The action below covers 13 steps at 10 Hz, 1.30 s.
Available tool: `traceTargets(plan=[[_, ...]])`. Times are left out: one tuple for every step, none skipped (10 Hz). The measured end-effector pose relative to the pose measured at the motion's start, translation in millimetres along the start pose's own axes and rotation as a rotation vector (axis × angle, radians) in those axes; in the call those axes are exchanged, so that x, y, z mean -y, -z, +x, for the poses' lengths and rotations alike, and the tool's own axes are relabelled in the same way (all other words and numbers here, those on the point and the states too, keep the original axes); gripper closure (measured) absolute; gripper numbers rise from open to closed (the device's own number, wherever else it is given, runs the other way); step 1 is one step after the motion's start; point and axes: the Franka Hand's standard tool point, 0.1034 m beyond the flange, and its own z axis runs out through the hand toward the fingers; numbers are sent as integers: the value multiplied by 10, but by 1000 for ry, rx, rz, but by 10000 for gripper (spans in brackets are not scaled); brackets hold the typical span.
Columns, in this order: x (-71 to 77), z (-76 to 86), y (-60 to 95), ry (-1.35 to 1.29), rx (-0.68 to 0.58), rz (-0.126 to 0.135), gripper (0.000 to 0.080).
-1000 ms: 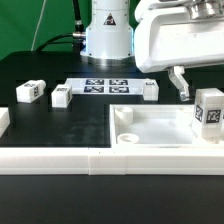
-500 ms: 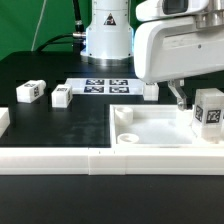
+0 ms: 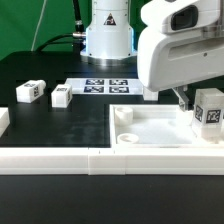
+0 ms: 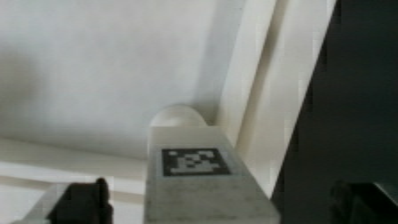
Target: Assemble one leg
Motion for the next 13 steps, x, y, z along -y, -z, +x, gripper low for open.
traceTargets(plan=[[-1, 1, 0, 0, 0, 0, 349], [-8, -1, -2, -1, 0, -1, 501], [-29, -4, -4, -3, 1, -2, 501], [-30, -5, -4, -14, 1, -2, 501], [-30, -5, -5, -47, 1, -2, 502], [-35, -6, -6, -42, 1, -2, 502], [-35, -2, -13, -144, -9, 9, 503], [-44, -13, -31, -364, -31, 22, 505], [-16, -27, -40, -497, -51, 21, 505], [-3, -30, -45, -578, -58, 22, 505], [20, -28, -53, -737, -60, 27, 505], [61, -30, -67, -932, -55, 40, 505], [75, -15, -72, -1065, -66, 49, 505]])
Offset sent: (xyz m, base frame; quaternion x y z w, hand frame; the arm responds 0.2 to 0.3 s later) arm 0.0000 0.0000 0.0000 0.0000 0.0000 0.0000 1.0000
